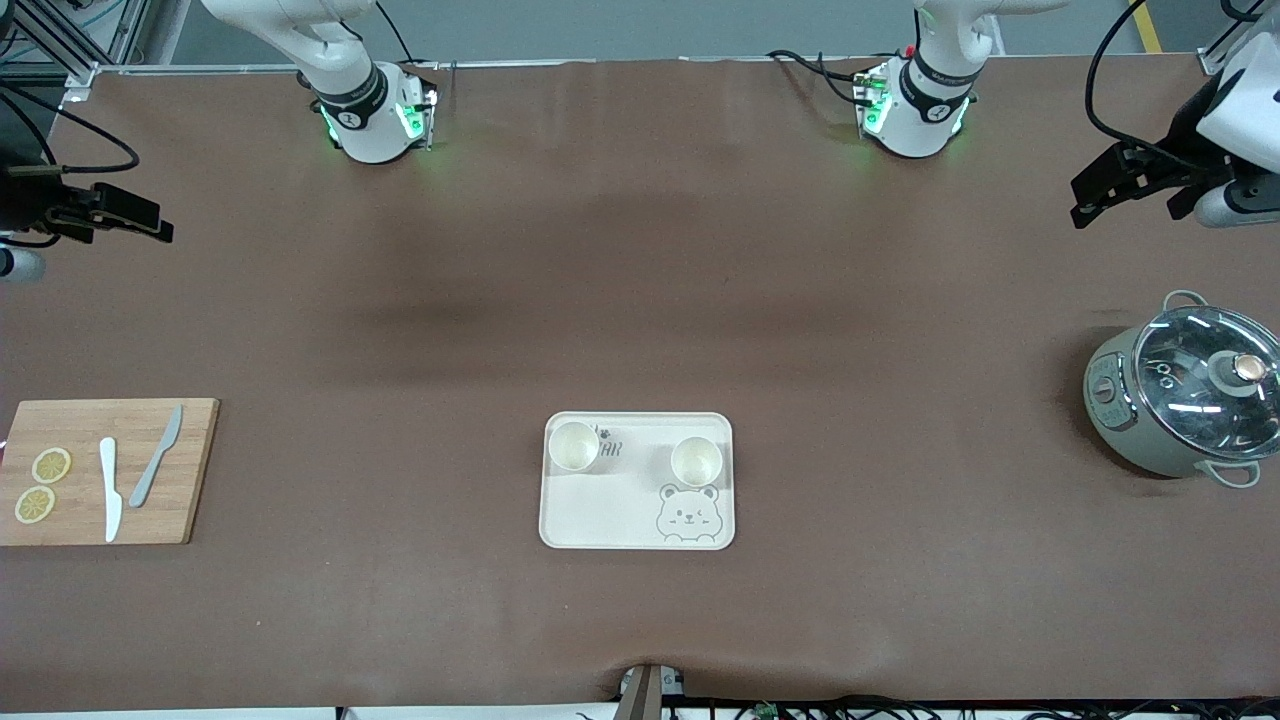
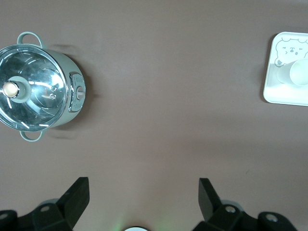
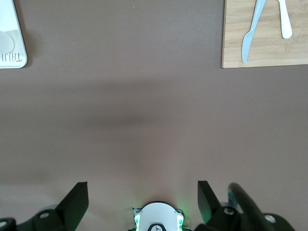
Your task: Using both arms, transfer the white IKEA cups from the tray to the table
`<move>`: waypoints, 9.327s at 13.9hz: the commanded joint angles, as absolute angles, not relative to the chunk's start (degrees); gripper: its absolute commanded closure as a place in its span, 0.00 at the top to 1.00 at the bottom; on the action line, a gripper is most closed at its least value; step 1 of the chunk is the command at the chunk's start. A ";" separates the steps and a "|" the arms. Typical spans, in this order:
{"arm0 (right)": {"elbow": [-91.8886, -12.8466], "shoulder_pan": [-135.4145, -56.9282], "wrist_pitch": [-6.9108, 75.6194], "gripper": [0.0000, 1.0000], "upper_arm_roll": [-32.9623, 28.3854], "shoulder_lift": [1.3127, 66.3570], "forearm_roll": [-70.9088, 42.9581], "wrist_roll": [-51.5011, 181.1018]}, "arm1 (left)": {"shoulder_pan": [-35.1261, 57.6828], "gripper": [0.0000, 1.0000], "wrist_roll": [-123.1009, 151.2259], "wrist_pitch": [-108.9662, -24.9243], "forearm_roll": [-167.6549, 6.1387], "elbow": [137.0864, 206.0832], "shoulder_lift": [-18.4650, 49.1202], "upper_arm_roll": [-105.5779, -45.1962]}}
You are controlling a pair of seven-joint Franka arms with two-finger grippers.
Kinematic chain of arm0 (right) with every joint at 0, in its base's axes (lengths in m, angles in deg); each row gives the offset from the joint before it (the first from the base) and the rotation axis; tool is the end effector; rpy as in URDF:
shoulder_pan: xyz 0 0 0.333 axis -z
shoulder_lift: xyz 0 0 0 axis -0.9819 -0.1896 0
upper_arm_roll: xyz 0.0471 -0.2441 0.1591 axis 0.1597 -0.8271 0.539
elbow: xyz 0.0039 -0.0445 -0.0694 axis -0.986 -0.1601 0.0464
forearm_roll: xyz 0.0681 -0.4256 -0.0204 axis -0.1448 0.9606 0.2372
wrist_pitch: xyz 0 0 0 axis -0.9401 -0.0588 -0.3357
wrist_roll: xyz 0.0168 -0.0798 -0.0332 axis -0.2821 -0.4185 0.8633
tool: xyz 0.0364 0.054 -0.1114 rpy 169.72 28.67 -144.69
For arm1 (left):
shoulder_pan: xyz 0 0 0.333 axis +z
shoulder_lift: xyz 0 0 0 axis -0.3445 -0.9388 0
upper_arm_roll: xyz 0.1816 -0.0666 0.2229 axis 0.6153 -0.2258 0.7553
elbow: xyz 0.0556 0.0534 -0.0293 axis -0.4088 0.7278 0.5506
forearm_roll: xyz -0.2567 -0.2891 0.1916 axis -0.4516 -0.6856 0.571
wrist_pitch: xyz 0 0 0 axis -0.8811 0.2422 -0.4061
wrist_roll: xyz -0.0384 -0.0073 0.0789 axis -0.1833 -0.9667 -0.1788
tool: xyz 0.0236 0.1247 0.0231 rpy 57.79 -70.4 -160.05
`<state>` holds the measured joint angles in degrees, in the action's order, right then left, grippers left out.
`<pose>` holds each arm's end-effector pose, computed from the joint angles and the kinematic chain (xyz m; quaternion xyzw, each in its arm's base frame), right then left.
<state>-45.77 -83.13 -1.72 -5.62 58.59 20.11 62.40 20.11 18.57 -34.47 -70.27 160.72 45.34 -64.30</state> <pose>0.5599 -0.0400 0.5611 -0.9943 0.0159 0.0999 0.0328 0.5571 -0.0692 0.6288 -0.9993 -0.0344 -0.0037 0.0174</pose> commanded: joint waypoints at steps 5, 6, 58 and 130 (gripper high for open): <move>-47.39 -81.71 -2.08 1.00 -4.93 60.38 19.71 61.61 | 19.89 1.00 18.33 -33.63 -70.36 158.98 44.64 -64.44; -47.39 -81.71 -2.16 1.00 -4.93 60.38 19.71 61.61 | 19.80 1.00 18.51 -33.63 -70.36 157.84 43.86 -64.44; -34.82 -83.29 -2.77 1.00 -4.75 38.93 19.00 61.61 | -6.83 1.00 68.87 -76.08 -70.62 147.02 -5.28 -64.71; -56.76 -89.46 20.41 0.00 -6.07 35.13 12.76 61.85 | 28.41 0.00 22.55 -75.99 -67.63 179.01 13.18 -70.86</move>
